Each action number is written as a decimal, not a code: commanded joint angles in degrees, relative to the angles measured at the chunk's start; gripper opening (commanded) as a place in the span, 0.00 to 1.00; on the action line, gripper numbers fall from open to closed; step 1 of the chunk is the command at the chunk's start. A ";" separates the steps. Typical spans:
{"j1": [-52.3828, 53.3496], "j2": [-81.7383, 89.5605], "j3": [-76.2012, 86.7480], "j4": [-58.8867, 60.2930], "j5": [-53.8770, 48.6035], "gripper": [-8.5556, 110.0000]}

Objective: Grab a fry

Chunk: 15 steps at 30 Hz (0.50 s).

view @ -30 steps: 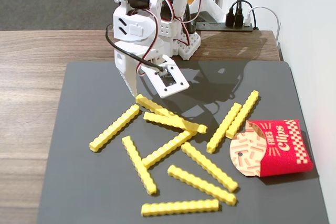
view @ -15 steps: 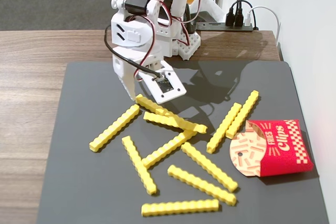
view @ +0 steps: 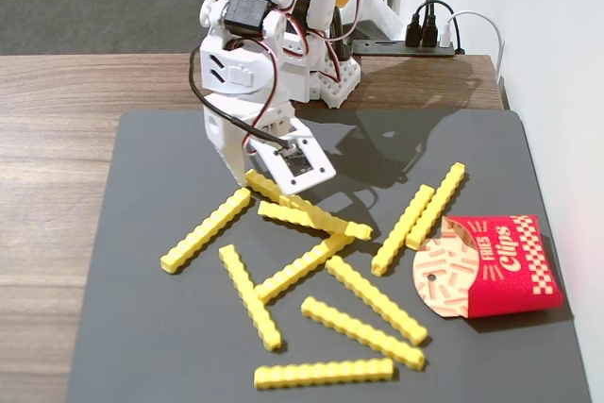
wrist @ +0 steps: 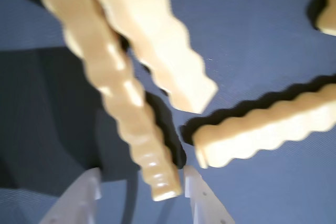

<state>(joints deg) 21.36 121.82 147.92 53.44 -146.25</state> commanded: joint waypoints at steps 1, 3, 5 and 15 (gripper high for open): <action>0.26 -0.18 -0.09 -0.97 0.44 0.19; 0.18 -0.18 -0.09 -1.05 0.70 0.14; 0.09 -0.26 -0.09 -1.14 0.88 0.10; -0.18 0.26 -0.09 -0.79 1.93 0.08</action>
<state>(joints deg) 21.71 121.55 148.01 52.82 -144.84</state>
